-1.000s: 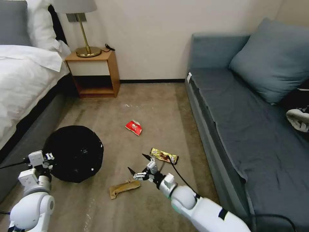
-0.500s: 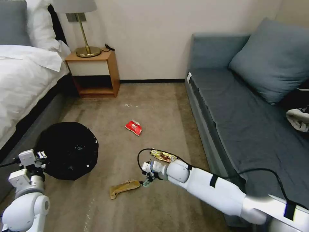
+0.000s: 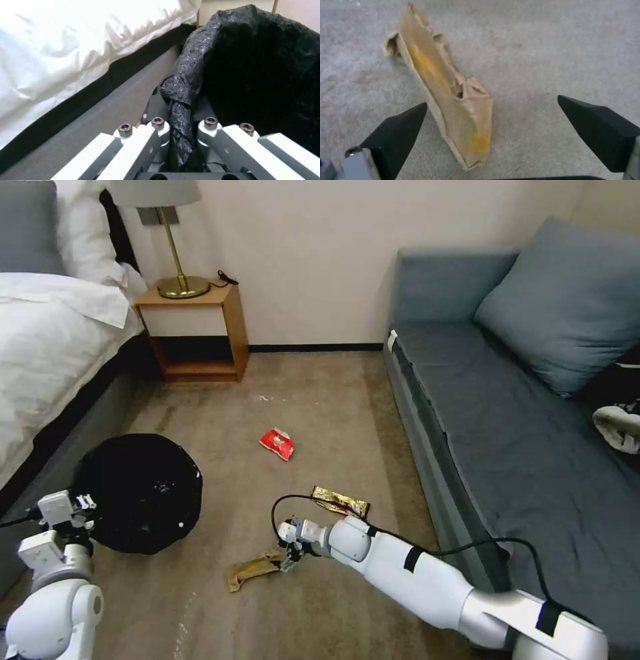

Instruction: Pick up the trash bin, then pick up the garbage on the floor and place it into the trash bin.

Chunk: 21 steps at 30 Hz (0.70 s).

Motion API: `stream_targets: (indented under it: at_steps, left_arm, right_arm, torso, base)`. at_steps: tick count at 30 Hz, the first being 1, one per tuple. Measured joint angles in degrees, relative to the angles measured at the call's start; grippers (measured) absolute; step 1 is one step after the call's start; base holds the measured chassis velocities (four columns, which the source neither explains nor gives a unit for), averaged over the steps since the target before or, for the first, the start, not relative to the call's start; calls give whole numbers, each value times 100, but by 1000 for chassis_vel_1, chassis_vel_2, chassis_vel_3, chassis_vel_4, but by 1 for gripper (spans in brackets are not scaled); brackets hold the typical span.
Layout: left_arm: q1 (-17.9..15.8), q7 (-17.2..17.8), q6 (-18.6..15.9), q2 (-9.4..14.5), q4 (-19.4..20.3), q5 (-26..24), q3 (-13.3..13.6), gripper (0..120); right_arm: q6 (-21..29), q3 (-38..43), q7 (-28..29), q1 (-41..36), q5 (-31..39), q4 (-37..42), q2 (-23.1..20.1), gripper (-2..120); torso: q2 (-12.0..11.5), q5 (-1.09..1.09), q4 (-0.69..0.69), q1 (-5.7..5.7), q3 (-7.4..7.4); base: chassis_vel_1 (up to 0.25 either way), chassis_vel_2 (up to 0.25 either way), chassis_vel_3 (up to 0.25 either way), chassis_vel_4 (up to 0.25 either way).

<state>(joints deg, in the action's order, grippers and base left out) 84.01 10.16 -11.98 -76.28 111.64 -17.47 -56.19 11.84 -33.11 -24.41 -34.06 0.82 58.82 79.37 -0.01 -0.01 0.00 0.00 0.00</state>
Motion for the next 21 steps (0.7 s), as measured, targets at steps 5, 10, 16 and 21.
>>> stream_targets:
  at_steps: [5, 10, 16, 21]
  left_arm:
    - [45, 0, -4, -46, 36, 13, -1, 5]
    - [63, 0, -4, -68, 62, 20, -1, 5]
    - [58, 0, -5, -94, 83, 41, 28, 5]
    - [56, 0, -9, -84, 84, 51, 43, 5]
  right_arm:
    - [-166, 75, -45, -55, -200, -265, 95, 100]
    - [-286, 133, -72, -135, -392, -389, 128, 96]
    - [-401, 274, 38, -181, -677, -629, 273, 81]
    - [-420, 311, 63, -188, -737, -707, 275, 62]
  torso:
    - [0, 0, 0, 0, 0]
    - [0, 0, -1, 0, 0]
    - [0, 1, 0, 0, 0]
    - [0, 1, 0, 0, 0]
  base:
    - [0, 0, 0, 0]
    - [0, 0, 0, 0]
    - [0, 0, 0, 0]
    - [0, 0, 0, 0]
